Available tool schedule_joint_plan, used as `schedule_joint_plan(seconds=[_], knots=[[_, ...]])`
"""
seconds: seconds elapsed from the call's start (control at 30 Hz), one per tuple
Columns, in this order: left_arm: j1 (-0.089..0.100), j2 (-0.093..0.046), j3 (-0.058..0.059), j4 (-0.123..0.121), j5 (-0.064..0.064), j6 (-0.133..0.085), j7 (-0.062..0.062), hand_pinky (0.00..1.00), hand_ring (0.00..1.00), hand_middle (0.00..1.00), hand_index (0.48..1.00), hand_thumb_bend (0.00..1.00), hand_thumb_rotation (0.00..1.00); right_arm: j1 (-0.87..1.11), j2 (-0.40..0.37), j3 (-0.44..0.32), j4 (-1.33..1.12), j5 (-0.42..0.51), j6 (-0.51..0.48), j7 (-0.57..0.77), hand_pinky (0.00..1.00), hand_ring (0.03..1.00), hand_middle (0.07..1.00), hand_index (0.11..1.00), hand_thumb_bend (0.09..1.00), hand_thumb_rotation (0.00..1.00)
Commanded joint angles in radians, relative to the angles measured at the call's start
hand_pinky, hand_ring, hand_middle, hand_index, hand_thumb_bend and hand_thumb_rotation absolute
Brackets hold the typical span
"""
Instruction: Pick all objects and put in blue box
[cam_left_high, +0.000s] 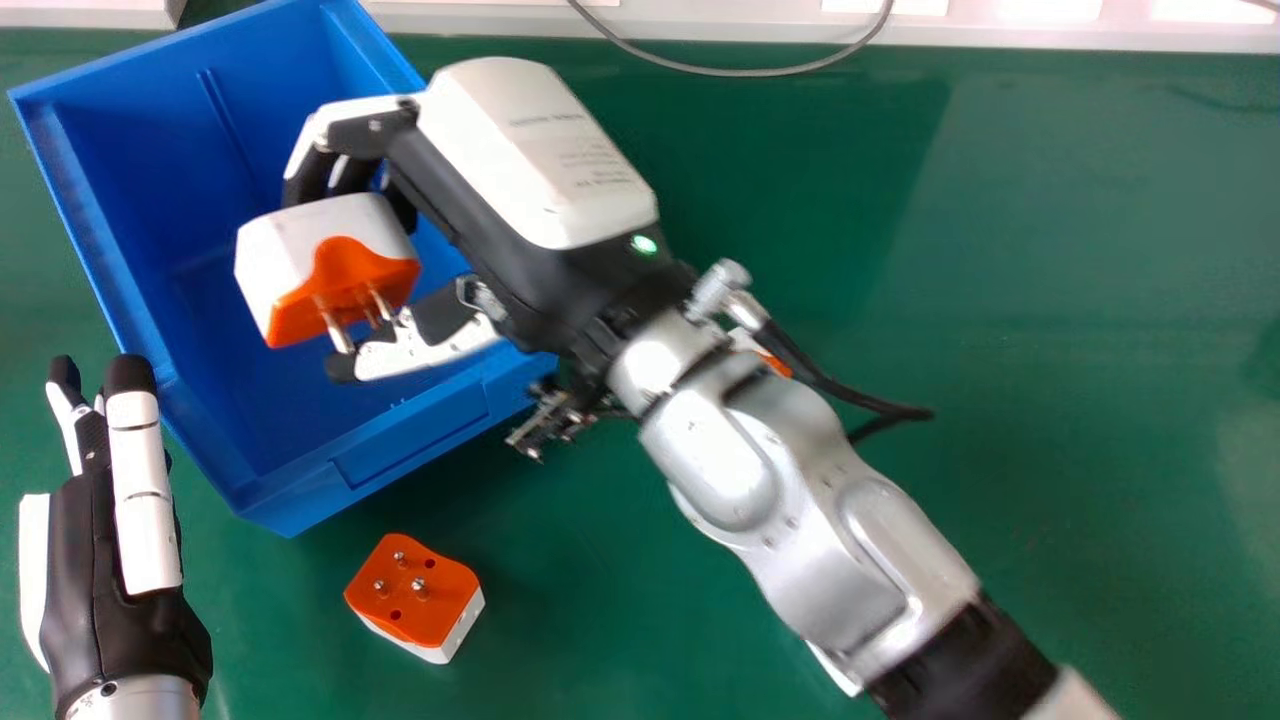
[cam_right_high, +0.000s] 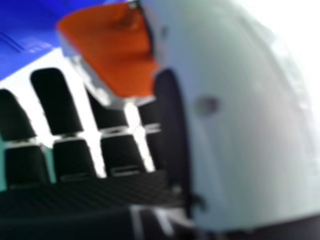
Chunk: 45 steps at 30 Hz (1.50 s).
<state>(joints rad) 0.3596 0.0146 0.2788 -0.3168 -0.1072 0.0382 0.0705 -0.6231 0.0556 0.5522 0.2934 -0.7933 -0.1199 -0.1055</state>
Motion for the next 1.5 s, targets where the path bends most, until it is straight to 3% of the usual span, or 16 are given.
schedule_joint_plan(seconds=[0.0,0.27,0.47,0.9,0.97,1.0,1.03,1.07,1.1,1.2,1.23,1.37,1.47], knots=[[0.002,0.001,0.002,-0.029,0.008,0.002,0.007,1.0,1.0,1.0,1.0,0.59,1.0,-0.075,0.037,0.009,0.058,-0.007,-0.007,-0.042,0.34,0.45,0.477,0.52,0.494,0.0],[-0.005,-0.005,-0.003,-0.032,0.005,0.01,0.008,1.0,1.0,1.0,1.0,0.58,1.0,-0.245,0.111,0.055,0.322,-0.042,0.022,-0.09,0.33,0.441,0.473,0.519,0.494,0.0],[-0.006,-0.012,-0.013,-0.036,0.008,0.013,0.012,1.0,1.0,1.0,1.0,0.57,1.0,-0.347,0.147,0.096,0.48,-0.06,0.027,-0.138,0.33,0.411,0.449,0.519,0.494,0.0],[-0.014,-0.017,-0.031,-0.03,0.007,0.01,0.015,1.0,1.0,1.0,1.0,0.57,1.0,-0.365,0.164,0.157,0.55,-0.081,0.015,-0.282,0.36,0.44,0.463,0.495,0.499,0.0],[-0.015,-0.016,-0.033,-0.028,0.008,0.008,0.015,1.0,1.0,1.0,1.0,0.57,1.0,-0.353,0.159,0.16,0.544,-0.073,-0.003,-0.282,0.35,0.458,0.528,0.509,0.492,0.0],[-0.015,-0.015,-0.033,-0.027,0.009,0.007,0.015,1.0,1.0,1.0,1.0,0.57,1.0,-0.349,0.157,0.162,0.546,-0.071,-0.011,-0.285,0.42,0.543,0.614,0.595,0.517,0.05],[-0.015,-0.014,-0.034,-0.026,0.01,0.005,0.015,1.0,1.0,1.0,1.0,0.57,1.0,-0.346,0.155,0.165,0.548,-0.072,-0.016,-0.288,0.42,0.543,0.614,0.595,0.517,0.05],[-0.014,-0.013,-0.034,-0.025,0.01,0.003,0.015,1.0,1.0,1.0,1.0,0.57,1.0,-0.344,0.152,0.171,0.549,-0.076,-0.019,-0.288,0.55,0.686,0.748,0.733,0.557,0.18],[-0.015,-0.013,-0.035,-0.025,0.01,0.003,0.016,1.0,1.0,1.0,1.0,0.57,1.0,-0.344,0.148,0.177,0.55,-0.081,-0.02,-0.286,0.6,0.744,0.798,0.786,0.574,0.24],[-0.016,-0.013,-0.035,-0.024,0.01,0.002,0.016,1.0,1.0,1.0,1.0,0.58,1.0,-0.346,0.141,0.19,0.548,-0.094,-0.005,-0.276,0.86,0.947,0.958,0.956,0.672,0.59],[-0.017,-0.012,-0.035,-0.023,0.01,0.002,0.016,1.0,1.0,1.0,1.0,0.58,1.0,-0.348,0.14,0.194,0.547,-0.097,0.003,-0.273,0.86,0.947,0.958,0.956,0.672,0.59],[-0.016,-0.012,-0.037,-0.022,0.012,-0.001,0.017,1.0,1.0,1.0,1.0,0.58,1.0,-0.345,0.138,0.208,0.536,-0.105,0.03,-0.274,0.94,0.993,0.995,0.995,0.721,0.74],[-0.012,-0.012,-0.037,-0.024,0.014,-0.005,0.015,1.0,1.0,1.0,1.0,0.58,1.0,-0.332,0.139,0.216,0.521,-0.107,0.048,-0.283,0.94,0.995,0.996,0.996,0.724,0.75]])
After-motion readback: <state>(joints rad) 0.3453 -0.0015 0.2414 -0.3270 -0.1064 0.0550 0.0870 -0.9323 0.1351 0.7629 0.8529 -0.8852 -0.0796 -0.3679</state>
